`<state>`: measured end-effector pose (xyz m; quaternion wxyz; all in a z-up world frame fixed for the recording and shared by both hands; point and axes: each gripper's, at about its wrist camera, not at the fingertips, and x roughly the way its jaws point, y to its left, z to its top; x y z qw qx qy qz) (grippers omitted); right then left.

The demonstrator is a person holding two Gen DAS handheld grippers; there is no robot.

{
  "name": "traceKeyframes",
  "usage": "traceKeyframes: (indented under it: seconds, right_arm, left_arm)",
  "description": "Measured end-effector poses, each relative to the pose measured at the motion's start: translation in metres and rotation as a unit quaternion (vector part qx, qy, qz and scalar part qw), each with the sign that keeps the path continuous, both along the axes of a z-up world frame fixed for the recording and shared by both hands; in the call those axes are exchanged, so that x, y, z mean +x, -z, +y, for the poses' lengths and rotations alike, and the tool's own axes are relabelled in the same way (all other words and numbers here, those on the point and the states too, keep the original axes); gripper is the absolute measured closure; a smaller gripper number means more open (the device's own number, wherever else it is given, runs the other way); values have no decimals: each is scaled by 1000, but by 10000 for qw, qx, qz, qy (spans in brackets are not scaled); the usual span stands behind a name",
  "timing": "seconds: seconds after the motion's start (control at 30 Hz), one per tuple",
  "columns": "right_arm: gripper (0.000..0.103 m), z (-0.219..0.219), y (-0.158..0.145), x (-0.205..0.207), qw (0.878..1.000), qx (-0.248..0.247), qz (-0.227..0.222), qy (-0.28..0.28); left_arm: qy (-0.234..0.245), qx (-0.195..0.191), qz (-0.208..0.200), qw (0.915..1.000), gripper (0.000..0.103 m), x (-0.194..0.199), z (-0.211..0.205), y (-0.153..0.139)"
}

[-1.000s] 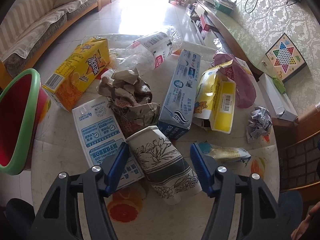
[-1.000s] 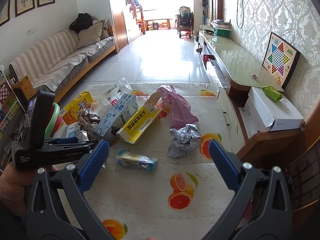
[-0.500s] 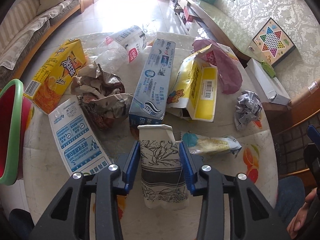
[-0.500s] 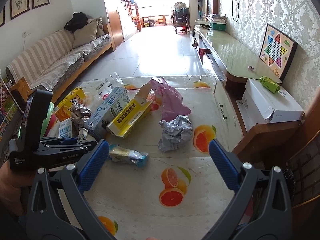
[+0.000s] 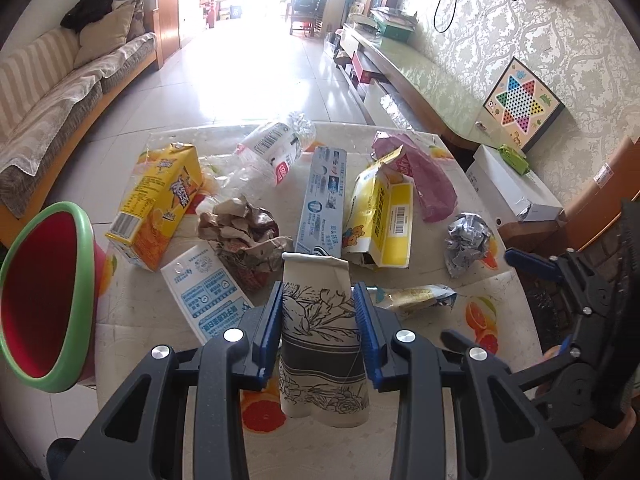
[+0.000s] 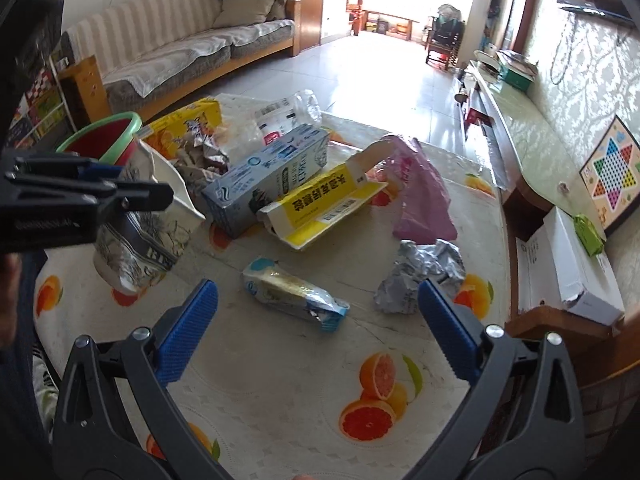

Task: Collect trash
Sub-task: 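Grasp the white snack wrapper with right tool while left lifts the cup toward bucket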

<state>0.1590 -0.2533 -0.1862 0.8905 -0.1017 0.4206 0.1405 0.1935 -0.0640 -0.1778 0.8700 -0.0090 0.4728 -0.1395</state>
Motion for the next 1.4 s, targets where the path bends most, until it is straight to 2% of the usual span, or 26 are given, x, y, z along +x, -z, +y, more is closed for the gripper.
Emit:
traceKeyframes:
  seconds: [0.27,0.37,0.43,0.53,0.57,0.63,0.73,0.77,0.8,0.97,1.13,1.4]
  right_arm:
    - [5,33,40,16,9947,-714,302,-676]
    - [5,38,50,23,9930,-760,462,-778]
    - [10,38,55,27,9930,-670,591,-771]
    - [28,33,61,35,9934,-379,879,-625]
    - [37,33,63,37,9933,-339,940,-577]
    - [42,31,65,38,9932,-264,1013,-507]
    - [62,30,65,37,9935,-108,1058,-415]
    - [75,30,65,36,9933,-58,1084,-398]
    - [79,29,64,37,9930,6,1127,-345]
    - [81,26,49,29,9943,236,1032,-122]
    - [81,30,17,9,9958,472,780,-105]
    - [81,49,-30,-11,9957,790,426,-235]
  left_arm:
    - [-153,-129,-233,9995,71,-18,36,-30]
    - [-250,-175,-292,9991,71,-24,49,-36]
    - [-305,-198,-310,9989,71,-27,57,-37]
    - [-357,-224,-313,9986,71,-32,65,-37]
    - [-367,-241,-301,9986,71,-33,68,-36]
    - [-393,-249,-301,9985,71,-35,72,-35]
    - [-407,-291,-335,9982,71,-36,75,-36]
    - [-413,-328,-347,9980,71,-36,76,-36]
    - [-423,-366,-356,9978,71,-36,77,-37]
    - [-406,-473,-411,9972,71,-36,77,-36]
    - [-440,-487,-481,9967,71,-34,86,-36]
    - [-693,-388,-717,9943,71,-32,126,-49]
